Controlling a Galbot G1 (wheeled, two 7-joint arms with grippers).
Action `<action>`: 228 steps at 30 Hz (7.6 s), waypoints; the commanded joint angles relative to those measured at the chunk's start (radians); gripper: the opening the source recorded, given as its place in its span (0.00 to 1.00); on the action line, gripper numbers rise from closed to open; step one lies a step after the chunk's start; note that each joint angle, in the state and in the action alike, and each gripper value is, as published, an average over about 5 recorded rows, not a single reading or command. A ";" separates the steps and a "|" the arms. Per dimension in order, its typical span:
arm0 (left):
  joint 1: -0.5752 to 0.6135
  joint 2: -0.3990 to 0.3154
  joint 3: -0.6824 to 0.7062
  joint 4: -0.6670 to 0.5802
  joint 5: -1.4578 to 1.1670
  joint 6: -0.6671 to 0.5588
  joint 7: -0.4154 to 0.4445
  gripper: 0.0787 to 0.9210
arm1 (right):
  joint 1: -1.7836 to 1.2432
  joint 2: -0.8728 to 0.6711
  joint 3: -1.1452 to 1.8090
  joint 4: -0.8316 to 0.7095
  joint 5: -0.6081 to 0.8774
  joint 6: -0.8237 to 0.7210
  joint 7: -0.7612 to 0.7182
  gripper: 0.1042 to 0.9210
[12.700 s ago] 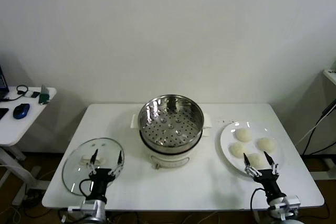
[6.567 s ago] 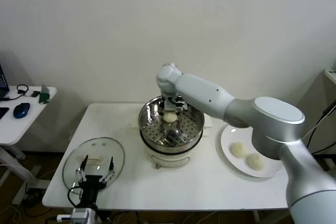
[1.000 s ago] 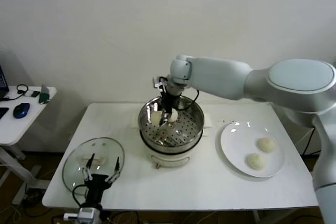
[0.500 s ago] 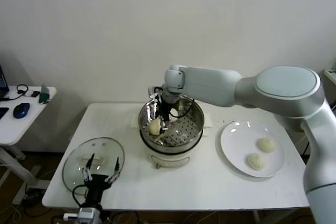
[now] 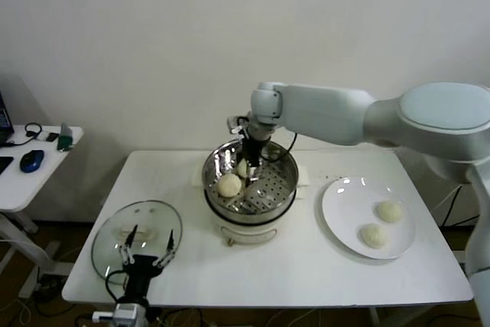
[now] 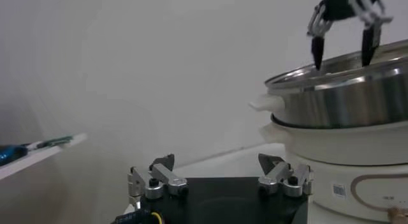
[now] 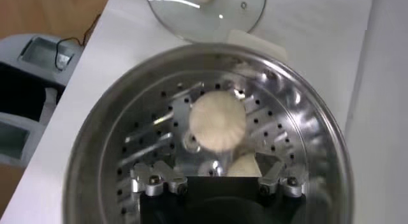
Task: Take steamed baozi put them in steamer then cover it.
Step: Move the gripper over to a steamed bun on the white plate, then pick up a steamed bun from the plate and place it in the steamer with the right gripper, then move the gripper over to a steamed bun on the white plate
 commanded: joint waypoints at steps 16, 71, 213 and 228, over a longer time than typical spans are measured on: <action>0.001 0.004 -0.014 -0.003 0.002 0.028 -0.003 0.88 | 0.009 -0.772 0.035 0.386 -0.444 0.063 -0.068 0.88; 0.018 -0.032 -0.032 -0.013 0.033 0.044 -0.014 0.88 | -0.594 -0.679 0.476 0.070 -0.747 0.150 -0.087 0.70; 0.056 -0.039 -0.005 -0.005 0.070 0.036 -0.024 0.88 | -0.694 -0.605 0.806 -0.282 -0.938 0.267 -0.108 0.88; 0.063 -0.040 -0.007 -0.007 0.069 0.034 -0.026 0.88 | -0.694 -0.533 0.805 -0.332 -0.985 0.289 -0.096 0.88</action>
